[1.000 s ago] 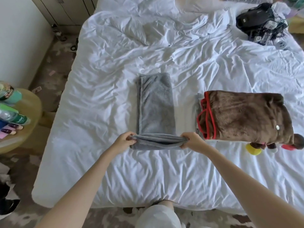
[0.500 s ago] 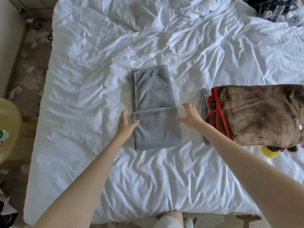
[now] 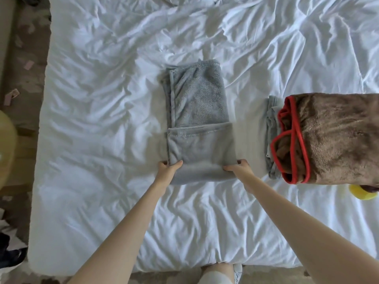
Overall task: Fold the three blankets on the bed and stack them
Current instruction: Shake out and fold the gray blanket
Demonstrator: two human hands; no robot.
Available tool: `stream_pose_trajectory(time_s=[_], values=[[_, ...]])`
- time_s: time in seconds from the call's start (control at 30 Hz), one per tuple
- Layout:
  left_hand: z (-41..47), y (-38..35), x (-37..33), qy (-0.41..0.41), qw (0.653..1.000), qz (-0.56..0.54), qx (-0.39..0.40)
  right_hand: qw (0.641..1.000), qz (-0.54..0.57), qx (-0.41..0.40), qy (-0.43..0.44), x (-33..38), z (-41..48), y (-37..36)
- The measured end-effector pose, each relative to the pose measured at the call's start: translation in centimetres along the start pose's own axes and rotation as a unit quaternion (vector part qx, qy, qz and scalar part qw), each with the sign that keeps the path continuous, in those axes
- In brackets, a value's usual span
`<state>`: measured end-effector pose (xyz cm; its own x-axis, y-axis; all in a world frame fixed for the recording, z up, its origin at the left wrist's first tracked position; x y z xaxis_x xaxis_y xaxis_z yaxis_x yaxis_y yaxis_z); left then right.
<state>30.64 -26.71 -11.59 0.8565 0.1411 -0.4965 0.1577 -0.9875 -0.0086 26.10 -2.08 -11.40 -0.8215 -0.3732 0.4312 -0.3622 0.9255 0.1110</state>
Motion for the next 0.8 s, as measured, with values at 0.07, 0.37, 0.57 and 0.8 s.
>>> stream_pose_trajectory(time_s=[0.07,0.37,0.57,0.8], values=[[-0.4,0.4,-1.8,-0.023,0.999,0.025,-0.020,0.999,0.039,0.005,0.017,1.1,-0.3,0.4],[0.1,1.4,-15.0,-0.159,0.984,0.048,-0.071,0.969,0.175,-0.035,0.171,13.0,-1.3,2.1],[2.6,1.7,-23.1,-0.180,0.982,-0.041,-0.022,0.953,0.204,-0.018,0.223,22.7,0.8,3.9],[8.2,2.7,-21.2,-0.152,0.986,0.037,-0.053,0.984,0.046,-0.066,0.159,22.8,5.9,3.7]])
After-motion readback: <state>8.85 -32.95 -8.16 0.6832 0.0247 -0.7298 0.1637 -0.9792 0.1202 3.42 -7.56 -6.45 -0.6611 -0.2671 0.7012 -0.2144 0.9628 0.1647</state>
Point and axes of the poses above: each hand's wrist, its own z-axis towards the middle knuckle, its own y-axis out of the back of the hand, x = y × z, the point moved 1 cm from there along z, towards the middle knuckle, and after that the axes turned 14 degrees about x, right-handed, at the moved point
